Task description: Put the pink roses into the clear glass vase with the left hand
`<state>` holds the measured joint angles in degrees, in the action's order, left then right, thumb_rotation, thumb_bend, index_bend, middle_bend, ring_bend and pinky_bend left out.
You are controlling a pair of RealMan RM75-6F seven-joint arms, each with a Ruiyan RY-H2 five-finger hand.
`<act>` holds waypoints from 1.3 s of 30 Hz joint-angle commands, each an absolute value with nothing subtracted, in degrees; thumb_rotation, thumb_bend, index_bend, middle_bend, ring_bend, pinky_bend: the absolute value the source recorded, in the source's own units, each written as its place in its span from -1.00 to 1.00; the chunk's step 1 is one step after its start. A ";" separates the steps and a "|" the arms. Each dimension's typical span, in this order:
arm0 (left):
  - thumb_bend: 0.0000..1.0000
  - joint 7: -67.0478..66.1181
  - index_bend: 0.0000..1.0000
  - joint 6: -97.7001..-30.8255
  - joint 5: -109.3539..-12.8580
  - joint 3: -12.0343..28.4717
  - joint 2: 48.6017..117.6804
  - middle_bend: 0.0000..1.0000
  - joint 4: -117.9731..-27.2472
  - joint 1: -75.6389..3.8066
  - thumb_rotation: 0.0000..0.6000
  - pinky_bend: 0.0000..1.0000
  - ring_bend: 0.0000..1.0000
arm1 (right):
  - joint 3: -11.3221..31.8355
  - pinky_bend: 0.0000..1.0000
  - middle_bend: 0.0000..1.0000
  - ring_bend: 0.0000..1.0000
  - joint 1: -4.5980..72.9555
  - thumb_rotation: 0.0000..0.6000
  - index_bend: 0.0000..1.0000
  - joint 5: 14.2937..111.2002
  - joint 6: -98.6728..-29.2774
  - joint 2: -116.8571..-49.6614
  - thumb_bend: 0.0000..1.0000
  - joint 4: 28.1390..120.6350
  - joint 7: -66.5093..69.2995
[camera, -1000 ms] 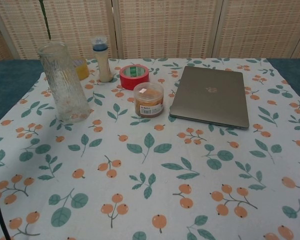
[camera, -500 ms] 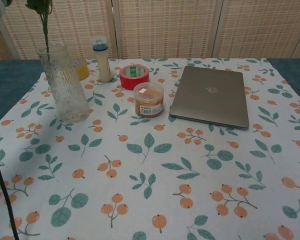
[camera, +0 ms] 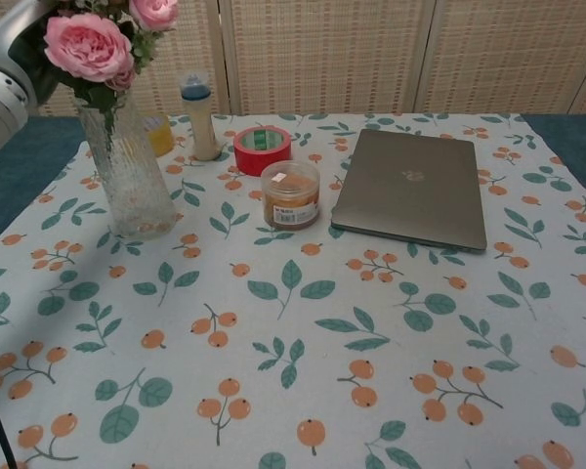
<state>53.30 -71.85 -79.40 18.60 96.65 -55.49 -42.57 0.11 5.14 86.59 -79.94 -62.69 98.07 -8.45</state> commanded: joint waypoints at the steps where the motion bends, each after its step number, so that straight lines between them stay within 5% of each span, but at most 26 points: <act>1: -0.12 51.37 -1.00 -71.43 -80.36 16.84 95.35 -1.00 -56.59 -41.53 0.82 -0.99 -1.00 | 0.09 -1.00 -1.00 -1.00 5.15 1.00 -1.00 86.64 -79.92 -62.74 -0.39 98.06 -8.48; 39: -0.17 40.09 -1.00 -75.69 -80.82 12.28 82.22 -1.00 -69.18 -29.98 0.80 -0.98 -1.00 | -0.87 -1.00 -1.00 -1.00 4.64 1.00 -1.00 89.13 -80.98 -61.97 -0.38 98.75 -7.47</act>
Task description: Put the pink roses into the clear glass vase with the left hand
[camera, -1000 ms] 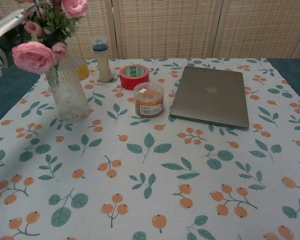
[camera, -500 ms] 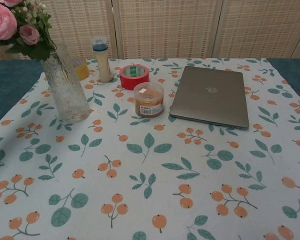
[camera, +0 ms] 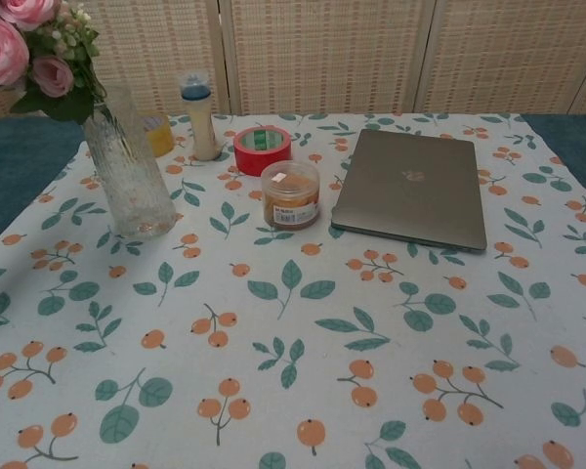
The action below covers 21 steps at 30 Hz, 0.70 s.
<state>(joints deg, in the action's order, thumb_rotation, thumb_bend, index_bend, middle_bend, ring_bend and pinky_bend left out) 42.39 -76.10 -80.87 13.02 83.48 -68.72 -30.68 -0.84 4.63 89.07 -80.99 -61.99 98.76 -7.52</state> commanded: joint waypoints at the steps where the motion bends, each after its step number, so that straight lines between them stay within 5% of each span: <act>1: -0.17 39.76 -1.00 -75.71 -80.80 12.25 82.07 -1.00 -69.27 -29.89 0.80 -0.98 -1.00 | -0.87 -1.00 -1.00 -1.00 4.64 1.00 -1.00 89.16 -80.98 -61.97 -0.38 98.76 -7.45; 12: -0.16 30.80 -1.00 -78.83 -83.01 7.32 76.24 -1.00 -72.96 -23.85 0.86 -0.97 -1.00 | -1.35 -1.00 -1.00 -1.00 4.35 1.00 -1.00 90.28 -81.49 -61.81 -0.39 99.11 -7.43; 21: -0.15 10.98 -1.00 -86.59 -85.84 -1.25 77.35 -1.00 -71.08 -13.23 0.91 -0.94 -1.00 | -1.24 -1.00 -1.00 -1.00 4.38 1.00 -1.00 89.30 -80.80 -62.37 -0.38 99.32 -9.59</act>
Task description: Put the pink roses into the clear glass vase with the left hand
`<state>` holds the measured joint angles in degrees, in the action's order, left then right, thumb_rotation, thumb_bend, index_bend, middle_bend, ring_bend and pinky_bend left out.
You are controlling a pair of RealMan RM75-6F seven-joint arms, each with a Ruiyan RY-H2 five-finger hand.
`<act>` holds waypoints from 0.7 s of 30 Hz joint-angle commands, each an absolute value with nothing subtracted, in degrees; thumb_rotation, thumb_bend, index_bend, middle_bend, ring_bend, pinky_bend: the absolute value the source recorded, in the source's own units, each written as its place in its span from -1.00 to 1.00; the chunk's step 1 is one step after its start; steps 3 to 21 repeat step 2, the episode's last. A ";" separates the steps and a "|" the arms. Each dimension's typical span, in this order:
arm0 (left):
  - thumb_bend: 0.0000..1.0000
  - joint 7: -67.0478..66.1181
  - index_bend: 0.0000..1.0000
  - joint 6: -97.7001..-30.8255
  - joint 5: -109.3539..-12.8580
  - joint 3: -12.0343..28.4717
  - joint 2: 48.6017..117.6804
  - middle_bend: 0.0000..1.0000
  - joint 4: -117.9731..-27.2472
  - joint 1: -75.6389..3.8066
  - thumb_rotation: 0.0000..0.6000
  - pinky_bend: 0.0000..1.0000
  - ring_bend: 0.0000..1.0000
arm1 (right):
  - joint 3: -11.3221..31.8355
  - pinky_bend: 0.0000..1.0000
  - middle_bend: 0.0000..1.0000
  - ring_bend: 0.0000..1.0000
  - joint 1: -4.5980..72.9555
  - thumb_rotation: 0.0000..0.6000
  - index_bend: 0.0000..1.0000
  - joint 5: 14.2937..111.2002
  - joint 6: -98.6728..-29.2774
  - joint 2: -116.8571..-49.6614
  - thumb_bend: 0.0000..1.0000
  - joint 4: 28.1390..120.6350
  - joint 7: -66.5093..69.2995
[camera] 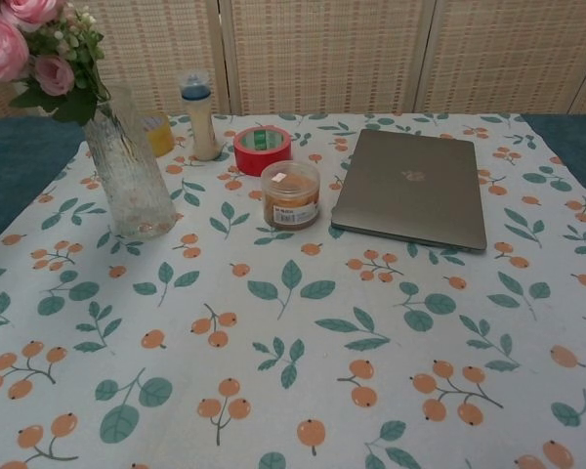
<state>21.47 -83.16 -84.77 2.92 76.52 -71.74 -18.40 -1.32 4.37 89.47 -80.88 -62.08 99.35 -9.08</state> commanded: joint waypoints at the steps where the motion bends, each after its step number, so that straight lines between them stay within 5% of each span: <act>1: -0.15 6.83 -1.00 -86.76 -85.50 -1.84 77.49 -1.00 -71.29 -12.33 0.90 -0.94 -1.00 | -1.22 -1.00 -1.00 -1.00 4.38 1.00 -1.00 89.24 -80.79 -62.52 -0.38 99.28 -9.93; 21: -0.15 1.05 -1.00 -86.80 -84.77 -2.19 77.65 -1.00 -72.02 -11.48 0.91 -0.94 -1.00 | -1.18 -1.00 -1.00 -1.00 4.39 1.00 -1.00 89.10 -80.74 -62.72 -0.38 99.26 -10.44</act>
